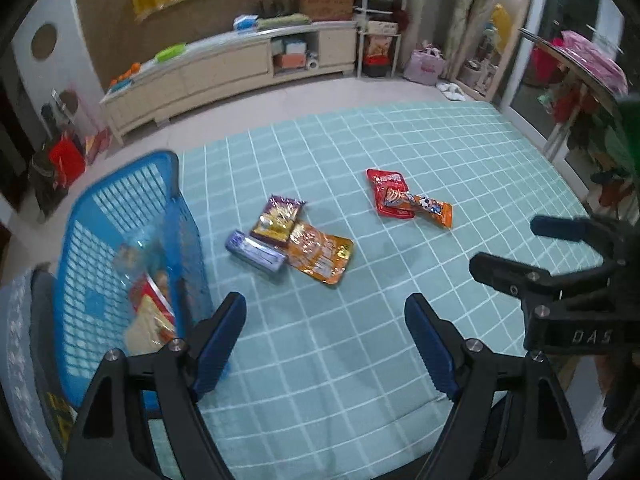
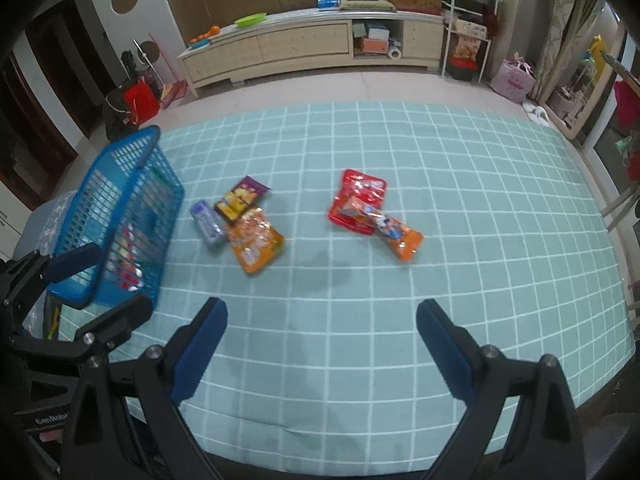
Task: Organize snacks
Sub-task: 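Move both grippers back over the remaining snacks on the table, then grasp the orange snack pouch with the left gripper, then grasp the red-and-orange candy stick packet with the right gripper, then lift the orange pouch with the left gripper while the right lifts the candy packet, then carry the orange pouch and candy packet over the blue basket with both grippers, then lower the candy stick packet into the basket and open the right gripper, then lower the orange pouch into the basket and open the left gripper, then move both grippers away from the basket toward the remaining snacks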
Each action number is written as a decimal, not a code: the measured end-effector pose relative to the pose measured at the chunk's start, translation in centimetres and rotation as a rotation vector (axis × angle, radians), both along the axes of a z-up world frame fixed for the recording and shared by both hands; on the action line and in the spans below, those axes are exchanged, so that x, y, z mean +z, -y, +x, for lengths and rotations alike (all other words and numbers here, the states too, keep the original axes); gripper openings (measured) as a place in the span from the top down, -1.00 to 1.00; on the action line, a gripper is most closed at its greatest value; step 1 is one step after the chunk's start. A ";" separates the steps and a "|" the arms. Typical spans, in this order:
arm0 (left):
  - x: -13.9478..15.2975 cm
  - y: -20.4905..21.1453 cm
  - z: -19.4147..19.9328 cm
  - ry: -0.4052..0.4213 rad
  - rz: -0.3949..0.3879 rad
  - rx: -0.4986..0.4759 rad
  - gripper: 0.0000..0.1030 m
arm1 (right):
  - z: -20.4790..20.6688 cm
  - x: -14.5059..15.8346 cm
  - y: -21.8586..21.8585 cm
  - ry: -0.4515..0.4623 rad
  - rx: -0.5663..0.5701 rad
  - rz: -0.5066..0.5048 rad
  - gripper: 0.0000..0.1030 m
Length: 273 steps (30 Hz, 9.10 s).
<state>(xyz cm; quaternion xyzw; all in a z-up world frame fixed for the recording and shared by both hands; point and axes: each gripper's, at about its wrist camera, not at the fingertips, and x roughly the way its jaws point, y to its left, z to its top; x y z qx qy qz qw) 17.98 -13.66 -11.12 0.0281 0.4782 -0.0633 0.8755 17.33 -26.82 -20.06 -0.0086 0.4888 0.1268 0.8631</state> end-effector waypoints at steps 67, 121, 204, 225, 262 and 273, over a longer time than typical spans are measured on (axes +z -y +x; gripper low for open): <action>-15.3 -0.6 14.7 -0.324 -0.047 0.588 -0.12 | 11.2 -8.1 6.0 -0.130 0.072 -0.042 -0.89; -9.4 3.3 7.1 -0.097 -0.169 0.110 0.56 | 6.1 -4.6 1.3 -0.031 0.237 -0.064 0.74; -0.5 -20.7 -0.4 0.050 -0.140 0.221 0.55 | 1.4 3.3 -21.0 0.096 0.157 0.018 -0.89; -4.0 -17.9 5.2 -0.002 -0.133 0.154 0.53 | 4.4 1.2 -16.8 0.102 0.073 0.004 -0.91; 4.9 -10.4 -2.0 0.196 -0.036 0.061 -0.41 | -2.9 7.5 -9.6 0.204 0.044 0.075 -0.91; 3.3 -4.5 1.3 0.136 -0.045 -0.007 -0.41 | -0.6 6.9 -3.0 0.139 -0.038 0.068 -0.91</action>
